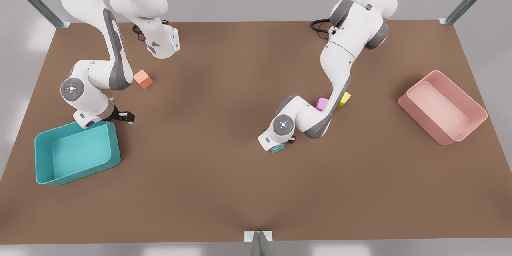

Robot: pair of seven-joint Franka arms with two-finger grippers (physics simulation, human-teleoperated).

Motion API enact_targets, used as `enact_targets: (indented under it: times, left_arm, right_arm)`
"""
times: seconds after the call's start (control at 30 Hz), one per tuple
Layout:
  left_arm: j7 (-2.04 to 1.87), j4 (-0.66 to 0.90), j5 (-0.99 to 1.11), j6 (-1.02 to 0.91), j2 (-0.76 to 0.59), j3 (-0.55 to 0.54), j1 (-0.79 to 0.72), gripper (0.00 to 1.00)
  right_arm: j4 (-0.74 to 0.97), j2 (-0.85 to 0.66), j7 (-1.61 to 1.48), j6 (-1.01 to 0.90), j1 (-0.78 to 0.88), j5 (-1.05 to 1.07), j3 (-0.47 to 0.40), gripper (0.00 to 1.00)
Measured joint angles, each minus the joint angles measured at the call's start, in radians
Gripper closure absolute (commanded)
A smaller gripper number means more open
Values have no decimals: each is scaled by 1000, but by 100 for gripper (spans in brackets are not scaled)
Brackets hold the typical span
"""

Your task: Stack the two blue cubes on top of each other

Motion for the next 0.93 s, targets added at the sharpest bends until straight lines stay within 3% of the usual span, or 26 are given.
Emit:
enact_targets:
  times: [0.33, 0.5, 0.6, 0.7, 0.73, 0.77, 0.83, 0.93]
  left_arm:
    - [-64, 12, 0, -8, -17, 1, -1, 0]
    - [-83, 120, 29, -127, -186, -3, 14, 0]
    - [-91, 145, 31, -243, -281, -5, 69, 0]
    - [-72, 145, 0, -343, -359, 24, 260, 0]
    - [-45, 109, -79, -379, -422, 145, 311, 0]
    - [-18, -26, -134, -384, -528, 206, 360, 0]
    - [29, -216, -188, -360, -664, 203, 421, 0]
    - [90, -270, -223, -342, -703, 201, 416, 0]
  right_arm:
    - [0, 0, -2, 0, 2, 0, 0, 0]
    - [0, 0, -3, 0, 1, 0, 0, 0]
    - [0, 0, -3, 0, 0, 0, 0, 0]
    - [0, 1, -3, 1, 1, 0, 0, 0]
    - [0, 1, -3, 1, 1, 0, 0, 0]
    - [0, 1, -3, 1, 1, 0, 0, 0]
    - [0, 1, -3, 1, 2, 0, 0, 0]
    - [0, 1, -3, 1, 2, 0, 0, 0]
